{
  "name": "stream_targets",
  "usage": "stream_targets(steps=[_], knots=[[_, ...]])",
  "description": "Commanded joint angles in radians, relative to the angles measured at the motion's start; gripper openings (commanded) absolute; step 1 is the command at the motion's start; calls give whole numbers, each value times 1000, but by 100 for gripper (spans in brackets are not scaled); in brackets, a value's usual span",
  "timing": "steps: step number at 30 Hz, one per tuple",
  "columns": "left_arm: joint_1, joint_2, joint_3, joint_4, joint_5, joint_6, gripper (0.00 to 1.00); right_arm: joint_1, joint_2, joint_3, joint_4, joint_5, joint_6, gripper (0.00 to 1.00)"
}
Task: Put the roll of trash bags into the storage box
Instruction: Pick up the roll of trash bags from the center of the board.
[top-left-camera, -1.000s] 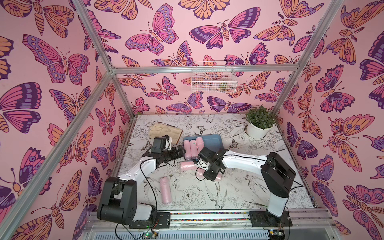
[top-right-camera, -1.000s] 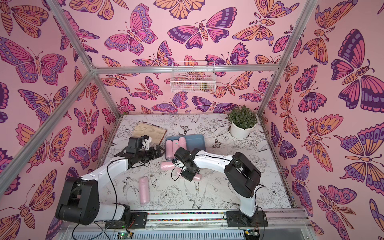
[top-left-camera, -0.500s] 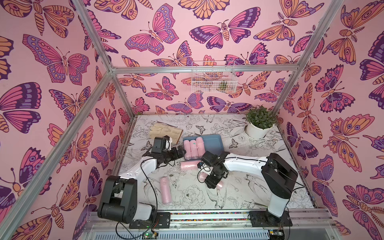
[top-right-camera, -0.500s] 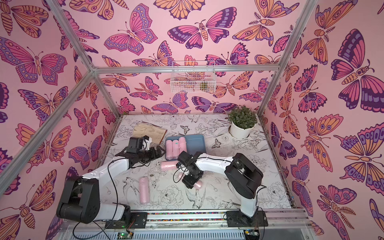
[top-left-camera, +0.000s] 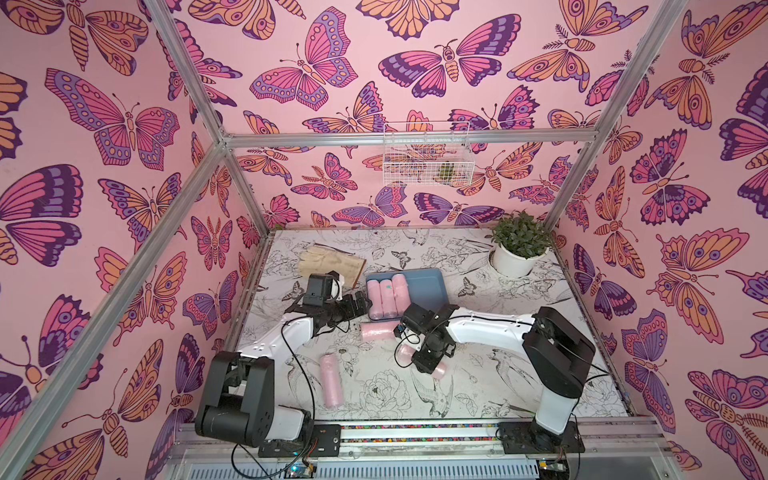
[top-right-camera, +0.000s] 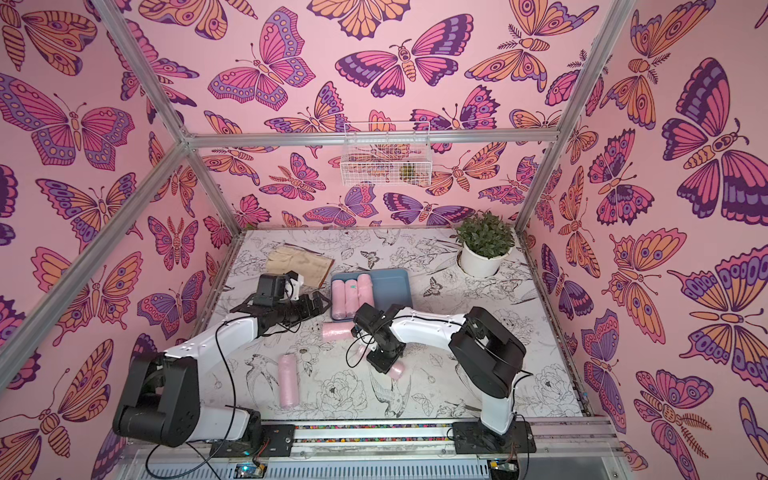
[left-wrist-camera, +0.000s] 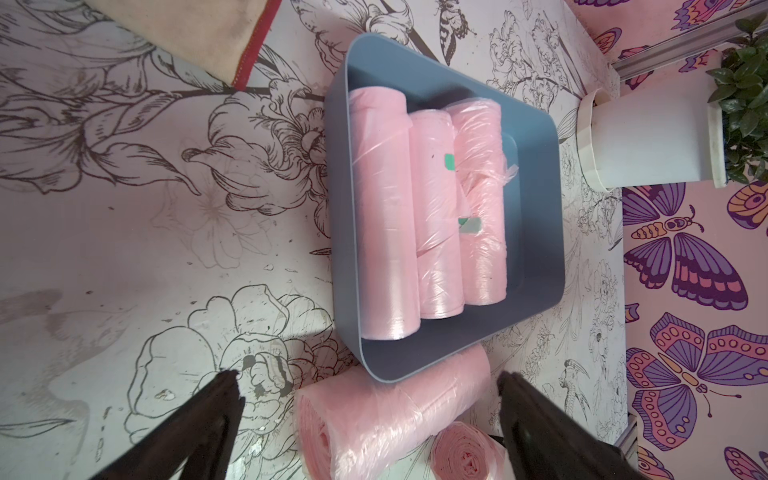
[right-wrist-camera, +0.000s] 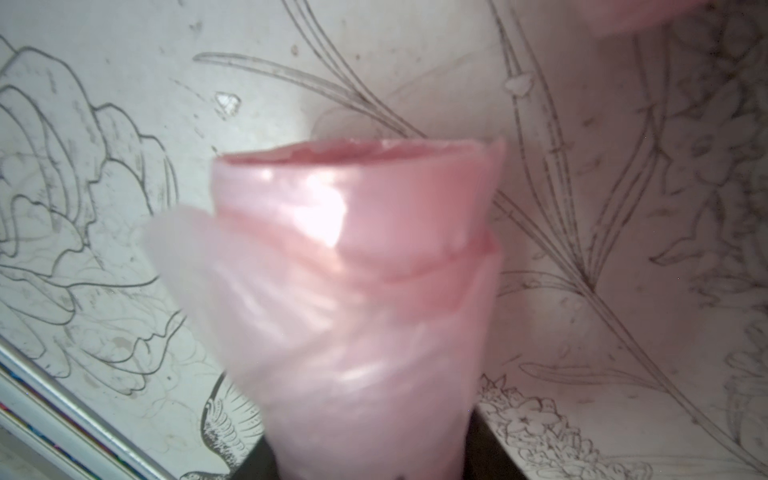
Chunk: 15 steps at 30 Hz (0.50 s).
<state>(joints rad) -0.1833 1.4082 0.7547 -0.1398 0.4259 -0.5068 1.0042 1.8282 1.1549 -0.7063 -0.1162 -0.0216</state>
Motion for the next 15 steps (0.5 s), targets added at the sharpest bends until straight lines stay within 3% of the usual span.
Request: stream_targets(steps=[1, 15], knots=[[5, -16, -12, -17, -1, -6, 100, 10, -19, -27, 12, 23, 16, 40], [5, -16, -7, -17, -1, -9, 100, -17, -134, 0, -8, -30, 53, 38]])
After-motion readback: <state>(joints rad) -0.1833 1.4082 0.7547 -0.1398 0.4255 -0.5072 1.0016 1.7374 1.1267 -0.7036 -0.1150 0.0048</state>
